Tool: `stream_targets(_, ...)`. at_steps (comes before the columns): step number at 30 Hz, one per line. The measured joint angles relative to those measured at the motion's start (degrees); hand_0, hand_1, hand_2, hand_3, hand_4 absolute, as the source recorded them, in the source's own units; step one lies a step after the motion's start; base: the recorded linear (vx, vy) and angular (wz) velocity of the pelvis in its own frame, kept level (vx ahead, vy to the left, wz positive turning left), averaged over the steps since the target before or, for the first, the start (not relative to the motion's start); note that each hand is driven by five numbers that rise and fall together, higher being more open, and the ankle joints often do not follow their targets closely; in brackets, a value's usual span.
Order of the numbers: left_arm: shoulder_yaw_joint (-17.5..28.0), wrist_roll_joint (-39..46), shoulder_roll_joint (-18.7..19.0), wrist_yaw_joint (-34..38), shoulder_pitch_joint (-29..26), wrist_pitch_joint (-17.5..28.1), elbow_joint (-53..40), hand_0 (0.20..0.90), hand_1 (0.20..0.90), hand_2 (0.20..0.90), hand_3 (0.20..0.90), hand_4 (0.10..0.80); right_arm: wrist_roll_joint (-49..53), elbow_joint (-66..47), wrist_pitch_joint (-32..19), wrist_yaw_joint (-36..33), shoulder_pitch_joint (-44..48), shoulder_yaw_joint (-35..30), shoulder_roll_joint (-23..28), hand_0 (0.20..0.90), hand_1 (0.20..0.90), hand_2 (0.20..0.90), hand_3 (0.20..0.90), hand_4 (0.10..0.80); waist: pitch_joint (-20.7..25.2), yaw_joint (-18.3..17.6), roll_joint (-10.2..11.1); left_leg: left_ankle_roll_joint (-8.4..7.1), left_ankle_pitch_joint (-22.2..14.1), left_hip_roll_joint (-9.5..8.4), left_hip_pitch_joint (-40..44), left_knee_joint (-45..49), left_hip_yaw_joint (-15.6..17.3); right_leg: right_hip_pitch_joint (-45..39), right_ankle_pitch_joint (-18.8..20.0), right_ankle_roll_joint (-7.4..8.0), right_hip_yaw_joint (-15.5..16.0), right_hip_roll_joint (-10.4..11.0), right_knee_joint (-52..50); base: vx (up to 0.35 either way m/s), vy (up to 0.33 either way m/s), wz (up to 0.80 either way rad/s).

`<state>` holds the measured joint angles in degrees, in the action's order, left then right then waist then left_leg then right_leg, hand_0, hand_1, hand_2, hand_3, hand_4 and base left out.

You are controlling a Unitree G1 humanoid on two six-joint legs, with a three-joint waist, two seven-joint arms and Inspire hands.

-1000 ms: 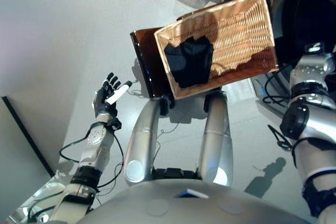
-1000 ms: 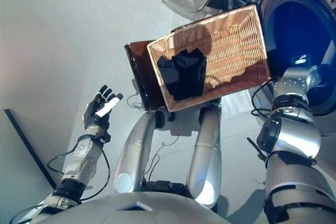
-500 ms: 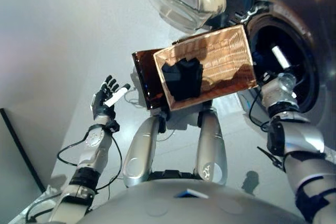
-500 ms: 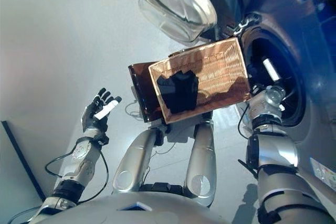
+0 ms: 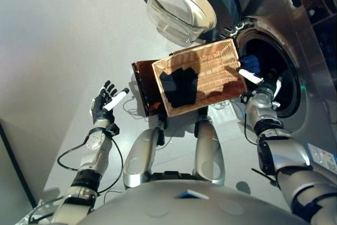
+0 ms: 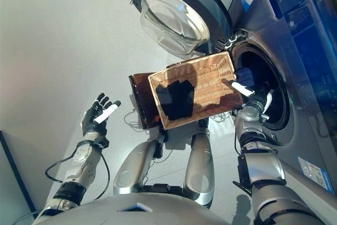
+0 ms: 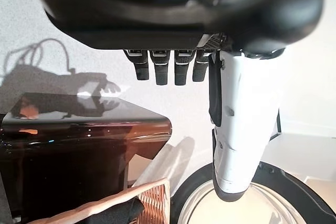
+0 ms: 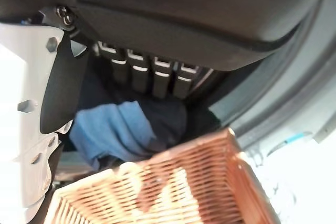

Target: Pick up the clothes and place them into the washing machine

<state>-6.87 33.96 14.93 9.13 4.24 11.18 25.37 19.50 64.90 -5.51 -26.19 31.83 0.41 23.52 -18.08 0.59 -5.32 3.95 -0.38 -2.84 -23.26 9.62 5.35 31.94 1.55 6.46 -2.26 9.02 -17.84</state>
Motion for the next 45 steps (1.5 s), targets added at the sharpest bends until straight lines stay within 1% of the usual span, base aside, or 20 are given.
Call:
stream_targets(2, 0.0, 0.0, 0.0, 0.1, 0.0, 0.1, 0.0, 0.900, 0.900, 0.900, 0.900, 0.800, 0.0, 0.0, 0.5, 0.0, 0.3, -0.3, 0.0, 0.900, 0.900, 0.900, 0.900, 0.800, 0.0, 0.0, 0.0, -0.01, 0.0, 0.01, 0.0, 0.1, -0.3, -0.2, 0.0, 0.00, 0.2, 0.0, 0.1, 0.000, 0.009, 0.06)
stream_targets(5, 0.0, 0.0, 0.0, 0.2, 0.1, 0.1, 0.0, 0.900, 0.900, 0.900, 0.900, 0.800, 0.8, 1.9, 0.5, -0.5, 2.5, -2.7, 0.1, 0.900, 0.900, 0.900, 0.900, 0.800, 0.0, 0.1, 0.0, -0.02, 0.0, 0.01, 0.0, 0.2, -0.3, -0.3, 0.0, -0.01, 0.3, 0.0, 0.2, 0.000, 0.000, 0.00)
stream_targets(10, 0.0, -0.2, 0.0, 0.2, 0.4, 0.1, -0.1, 0.900, 0.900, 0.900, 0.900, 0.800, 1.3, 2.0, 0.4, -2.0, 4.3, -3.0, 0.7, 0.900, 0.900, 0.900, 0.900, 0.800, 0.0, 0.2, 0.0, -0.03, 0.0, 0.02, -0.3, 0.1, -0.1, 0.2, 0.0, -0.02, 0.1, 0.0, 0.2, 0.000, 0.001, -0.01)
stream_targets(13, 0.0, -0.8, 0.1, 0.2, 0.6, 0.2, -0.1, 0.900, 0.900, 0.900, 0.900, 0.800, 1.3, 1.9, 0.4, -4.7, 5.4, -4.0, 2.2, 0.900, 0.900, 0.900, 0.900, 0.800, -0.1, 0.8, -0.3, -0.02, 0.0, 0.00, -0.7, -0.1, 0.0, 0.7, 0.0, -0.01, 0.0, 0.0, 0.3, -0.001, 0.002, -0.01)
stream_targets(14, -0.2, -0.8, 0.2, 0.1, 0.6, 0.2, -0.1, 0.900, 0.900, 0.900, 0.900, 0.800, 1.4, 2.5, 0.4, -5.5, 6.2, -5.6, 2.6, 0.900, 0.900, 0.900, 0.900, 0.800, -0.2, 0.9, -0.4, -0.02, 0.0, -0.01, -0.8, -0.1, 0.0, 0.7, 0.0, -0.01, 0.0, 0.0, 0.4, 0.000, 0.000, 0.00)
stream_targets(15, -0.4, -0.8, 0.3, 0.1, 0.6, 0.5, -0.2, 0.900, 0.900, 0.900, 0.900, 0.800, 1.9, 3.9, 0.4, -7.6, 8.1, -8.2, 3.8, 0.900, 0.900, 0.900, 0.900, 0.800, -0.4, 1.0, -0.8, 0.00, 0.0, -0.10, -1.0, -0.1, 0.0, 0.9, 0.0, 0.00, 0.0, 0.1, 0.4, 0.000, 0.000, 0.00)
stream_targets(18, -0.8, -0.8, 0.7, 0.3, 0.5, 0.5, -0.4, 0.900, 0.900, 0.900, 0.900, 0.800, 4.8, 5.8, 0.2, -10.8, 10.8, -11.5, 6.4, 0.900, 0.900, 0.900, 0.900, 0.800, -0.8, 1.8, -1.7, 0.00, 0.0, -0.18, -1.5, -0.2, 0.2, 1.6, 0.0, 0.02, -0.2, 0.2, 0.3, 0.000, 0.000, 0.00)
stream_targets(22, -1.2, -0.8, 0.7, 0.4, 0.5, 0.5, -0.6, 0.900, 0.900, 0.900, 0.900, 0.800, 6.9, 5.8, 0.2, -12.9, 12.1, -12.1, 7.5, 0.900, 0.900, 0.900, 0.900, 0.800, -1.6, 2.1, -3.5, 0.00, 0.0, -0.21, -1.5, -0.4, 0.2, 1.7, 0.0, 0.02, -0.1, 0.2, 0.2, 0.000, 0.000, 0.00)
stream_targets(24, -1.2, -0.8, 0.7, 0.4, 0.5, 0.5, -1.0, 0.900, 0.900, 0.900, 0.900, 0.800, 6.9, 5.4, 0.3, -13.1, 12.2, -11.8, 7.4, 0.900, 0.900, 0.900, 0.900, 0.800, -1.9, 2.1, -4.2, 0.01, 0.0, -0.24, -1.5, -0.4, 0.3, 1.8, 0.0, 0.02, -0.2, 0.2, 0.2, -0.005, 0.016, -0.01)
stream_targets(26, -1.4, -0.8, 0.7, 0.4, 0.4, 0.5, -1.3, 0.900, 0.900, 0.900, 0.900, 0.800, 6.7, 2.4, 0.3, -13.8, 11.7, -10.5, 7.3, 0.900, 0.900, 0.900, 0.900, 0.800, -2.0, 1.8, -4.7, 0.03, 0.0, -0.30, -2.4, -0.3, 0.4, 2.9, 0.0, 0.02, -0.5, 0.2, -0.2, -0.012, 0.017, -0.03)
stream_targets(27, -1.4, -0.8, 0.7, 0.4, 0.3, 0.5, -1.3, 0.900, 0.900, 0.900, 0.900, 0.800, 6.7, 1.1, 0.3, -13.9, 11.2, -10.0, 7.3, 0.900, 0.900, 0.900, 0.900, 0.800, -2.0, 1.8, -4.8, 0.06, 0.1, -0.32, -2.7, -0.3, 0.5, 3.3, 0.0, 0.02, -0.6, 0.2, -0.4, -0.002, 0.017, -0.03)
stream_targets(30, -1.7, -0.8, 0.6, 0.4, -0.2, 0.5, -1.3, 0.900, 0.900, 0.900, 0.900, 0.800, 2.5, -3.3, 0.0, -13.9, 8.2, -8.8, 6.4, 0.900, 0.900, 0.900, 0.900, 0.800, -2.0, 1.6, -4.8, 0.07, 0.1, -0.34, -3.6, 0.1, 0.8, 4.5, 0.0, -0.03, -1.0, 0.0, -1.0, 0.000, 0.008, -0.03)
stream_targets(33, -1.8, -1.2, 0.6, 0.4, -0.3, 0.5, -1.4, 0.900, 0.900, 0.900, 0.900, 0.800, 0.8, -3.4, -0.2, -13.9, 7.2, -8.4, 5.9, 0.900, 0.900, 0.900, 0.900, 0.800, -2.0, 1.4, -4.8, 0.07, 0.1, -0.38, -3.6, 0.1, 0.8, 4.5, 0.0, -0.03, -1.1, 0.0, -1.1, -0.002, 0.004, -0.01)
stream_targets(35, -1.7, -1.2, 0.6, 0.4, -0.4, 0.6, -1.3, 0.900, 0.900, 0.900, 0.900, 0.800, -0.8, -3.2, -0.2, -13.4, 5.9, -6.4, 6.1, 0.900, 0.900, 0.900, 0.900, 0.800, -2.0, 1.3, -4.7, 0.08, 0.1, -0.44, -3.6, 0.2, 0.8, 4.6, 0.0, -0.03, -1.2, 0.1, -1.2, 0.000, 0.000, 0.00)
stream_targets(40, -1.4, -1.2, 0.6, 0.1, -0.4, 0.7, -1.4, 0.900, 0.900, 0.900, 0.900, 0.800, -1.3, -3.3, -0.2, -8.3, 5.3, -3.3, 6.3, 0.900, 0.900, 0.900, 0.900, 0.800, -2.2, 0.2, -4.5, 0.10, 0.1, -0.53, -5.2, 0.7, 0.7, 5.9, 0.0, -0.02, -1.0, 0.3, -1.6, -0.011, -0.013, 0.03)
stream_targets(41, -1.4, -1.2, 0.6, 0.0, -0.4, 0.7, -1.4, 0.900, 0.900, 0.900, 0.900, 0.800, -1.4, -3.1, -0.2, -6.9, 5.0, -2.4, 6.3, 0.900, 0.900, 0.900, 0.900, 0.800, -2.4, 0.2, -4.1, 0.11, 0.1, -0.52, -5.4, 1.1, 0.7, 6.2, -0.1, -0.03, -1.1, 0.3, -1.9, 0.000, 0.000, 0.00)
stream_targets(43, -1.4, -1.1, 0.6, -0.4, -0.4, 0.7, -1.8, 0.900, 0.900, 0.900, 0.900, 0.800, -3.6, 0.4, 0.7, -4.7, 5.9, 1.4, 7.4, 0.900, 0.900, 0.900, 0.900, 0.800, -2.7, 0.2, -3.7, 0.08, 0.0, -0.47, -5.8, 1.4, 0.6, 6.3, -0.1, -0.08, -1.0, 0.2, -2.0, -0.011, 0.001, 0.04)
stream_targets(45, -1.2, -1.1, 0.7, -0.5, -0.4, 0.7, -2.5, 0.900, 0.900, 0.900, 0.900, 0.800, -6.1, 2.4, 1.5, -3.9, 7.2, 2.7, 7.7, 0.900, 0.900, 0.900, 0.900, 0.800, -3.1, 0.3, -3.1, 0.08, 0.0, -0.53, -6.6, 2.1, 0.5, 6.8, -0.1, -0.08, -0.8, 0.3, -2.4, -0.041, -0.002, 0.08)
